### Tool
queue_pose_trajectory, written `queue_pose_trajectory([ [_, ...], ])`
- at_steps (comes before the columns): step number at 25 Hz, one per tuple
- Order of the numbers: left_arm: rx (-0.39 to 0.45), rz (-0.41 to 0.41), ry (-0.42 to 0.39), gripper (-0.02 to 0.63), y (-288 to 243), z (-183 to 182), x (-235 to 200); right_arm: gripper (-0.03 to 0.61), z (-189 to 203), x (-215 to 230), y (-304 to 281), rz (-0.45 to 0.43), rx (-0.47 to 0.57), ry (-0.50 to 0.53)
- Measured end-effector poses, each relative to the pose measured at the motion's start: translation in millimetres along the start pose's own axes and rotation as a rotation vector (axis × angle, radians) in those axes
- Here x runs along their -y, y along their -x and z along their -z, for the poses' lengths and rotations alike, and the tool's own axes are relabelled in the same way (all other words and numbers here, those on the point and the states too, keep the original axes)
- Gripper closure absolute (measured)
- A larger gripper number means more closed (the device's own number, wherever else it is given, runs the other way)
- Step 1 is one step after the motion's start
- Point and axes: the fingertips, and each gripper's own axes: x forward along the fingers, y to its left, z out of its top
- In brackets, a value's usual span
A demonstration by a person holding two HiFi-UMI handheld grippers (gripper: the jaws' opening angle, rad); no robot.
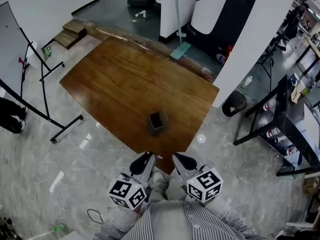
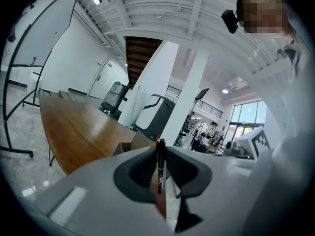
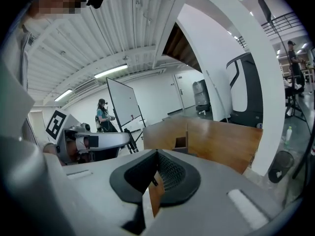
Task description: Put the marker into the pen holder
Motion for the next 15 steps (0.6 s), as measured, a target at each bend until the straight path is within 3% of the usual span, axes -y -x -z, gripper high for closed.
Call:
queue_pose_trajectory([
  [15, -0.024, -0.073, 0.037, 0.552, -37.7, -11.9, -25.3, 0.578, -13.2, 38.1, -36.3, -0.058, -0.044, -0.031],
])
